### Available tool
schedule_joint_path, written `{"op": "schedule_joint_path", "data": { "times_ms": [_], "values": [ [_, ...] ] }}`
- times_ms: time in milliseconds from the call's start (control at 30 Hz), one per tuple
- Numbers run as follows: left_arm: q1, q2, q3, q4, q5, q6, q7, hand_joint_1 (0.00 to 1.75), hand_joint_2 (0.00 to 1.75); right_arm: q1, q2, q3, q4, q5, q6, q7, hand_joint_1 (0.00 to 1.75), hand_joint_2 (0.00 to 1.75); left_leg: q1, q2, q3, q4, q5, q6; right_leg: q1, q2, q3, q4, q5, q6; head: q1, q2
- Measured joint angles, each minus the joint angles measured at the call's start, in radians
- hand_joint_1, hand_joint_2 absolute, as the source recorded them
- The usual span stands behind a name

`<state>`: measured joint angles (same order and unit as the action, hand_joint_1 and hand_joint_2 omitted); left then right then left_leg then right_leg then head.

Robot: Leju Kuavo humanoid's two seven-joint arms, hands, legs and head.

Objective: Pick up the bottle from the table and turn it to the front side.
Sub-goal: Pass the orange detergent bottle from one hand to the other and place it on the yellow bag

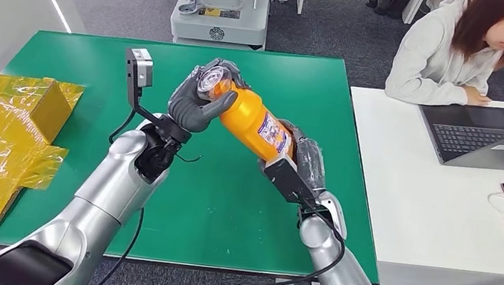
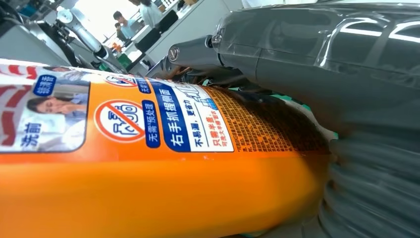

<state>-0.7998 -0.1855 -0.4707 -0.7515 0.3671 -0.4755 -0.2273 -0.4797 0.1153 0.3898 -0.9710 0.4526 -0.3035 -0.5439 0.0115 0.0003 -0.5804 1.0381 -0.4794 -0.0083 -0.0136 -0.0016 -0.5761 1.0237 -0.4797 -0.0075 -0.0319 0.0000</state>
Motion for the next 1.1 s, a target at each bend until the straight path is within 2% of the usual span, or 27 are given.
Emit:
{"op": "schedule_joint_path", "data": {
  "times_ms": [100,133,167,233,267,300,433,567,933,1100],
  "values": [
    [0.0,-0.007,-0.009,0.002,0.012,0.0,-0.007,1.75,1.75,0.007,0.002,-0.004,-0.01,-0.008,-0.01,-0.004,1.75,1.75,0.0,0.0,0.0,0.0,0.0,0.0,0.0,0.0,0.0,0.0,0.0,0.0,0.0,0.0],
    [0.0,-0.009,-0.011,0.002,0.015,0.0,-0.008,1.75,1.75,0.009,0.002,-0.005,-0.013,-0.01,-0.011,-0.004,1.64,1.75,0.0,0.0,0.0,0.0,0.0,0.0,0.0,0.0,0.0,0.0,0.0,0.0,0.0,0.0],
    [0.0,-0.009,-0.013,0.002,0.017,0.0,-0.008,1.75,1.75,0.01,0.003,-0.006,-0.015,-0.012,-0.011,-0.005,1.26,1.75,0.0,0.0,0.0,0.0,0.0,0.0,0.0,0.0,0.0,0.0,0.0,0.0,0.0,0.0],
    [0.0,-0.011,-0.017,0.002,0.019,0.0,-0.009,1.75,1.75,0.013,0.004,-0.009,-0.017,-0.013,-0.011,-0.005,0.39,1.75,0.0,0.0,0.0,0.0,0.0,0.0,0.0,0.0,0.0,0.0,0.0,0.0,0.0,0.0],
    [0.001,-0.012,-0.018,0.002,0.02,0.0,-0.011,1.75,1.75,0.014,0.004,-0.01,-0.019,-0.014,-0.011,-0.005,0.05,1.75,0.0,0.0,0.0,0.0,0.0,0.0,0.0,0.0,0.0,0.0,0.0,0.0,0.0,0.0],
    [0.002,-0.012,-0.018,0.002,0.021,0.001,-0.014,1.75,1.75,0.014,0.005,-0.012,-0.02,-0.014,-0.011,-0.005,0.0,1.75,0.0,0.0,0.0,0.0,0.0,0.0,0.0,0.0,0.0,0.0,0.0,0.0,0.0,0.0],
    [0.009,-0.01,-0.018,0.005,0.018,0.017,-0.041,1.75,1.75,0.016,0.006,-0.018,-0.029,-0.017,-0.011,-0.01,0.0,1.75,0.0,0.0,0.0,0.0,0.0,0.0,0.0,0.0,0.0,0.0,0.0,0.0,0.0,0.0],
    [0.008,0.001,-0.018,0.016,-0.021,0.074,-0.084,1.75,1.75,0.04,0.006,-0.018,-0.066,-0.021,-0.005,-0.019,0.0,1.75,0.0,0.0,0.0,0.0,0.0,0.0,0.0,0.0,0.0,0.0,0.0,0.0,0.0,0.0],
    [0.012,0.061,-0.01,0.047,-0.227,0.282,-0.133,1.75,1.75,0.133,-0.007,-0.01,-0.306,-0.041,0.048,-0.007,0.0,1.75,0.0,0.0,-0.001,0.0,0.0,-0.001,0.0,0.0,-0.002,0.0,0.0,0.0,0.0,0.0],
    [0.013,0.079,0.021,0.052,-0.266,0.293,-0.141,1.75,1.75,0.166,-0.025,0.01,-0.387,-0.012,0.055,0.002,0.0,1.75,0.0,0.0,-0.002,-0.001,0.0,-0.001,0.0,0.0,-0.002,0.0,0.0,0.0,0.0,0.0]
  ]
}}
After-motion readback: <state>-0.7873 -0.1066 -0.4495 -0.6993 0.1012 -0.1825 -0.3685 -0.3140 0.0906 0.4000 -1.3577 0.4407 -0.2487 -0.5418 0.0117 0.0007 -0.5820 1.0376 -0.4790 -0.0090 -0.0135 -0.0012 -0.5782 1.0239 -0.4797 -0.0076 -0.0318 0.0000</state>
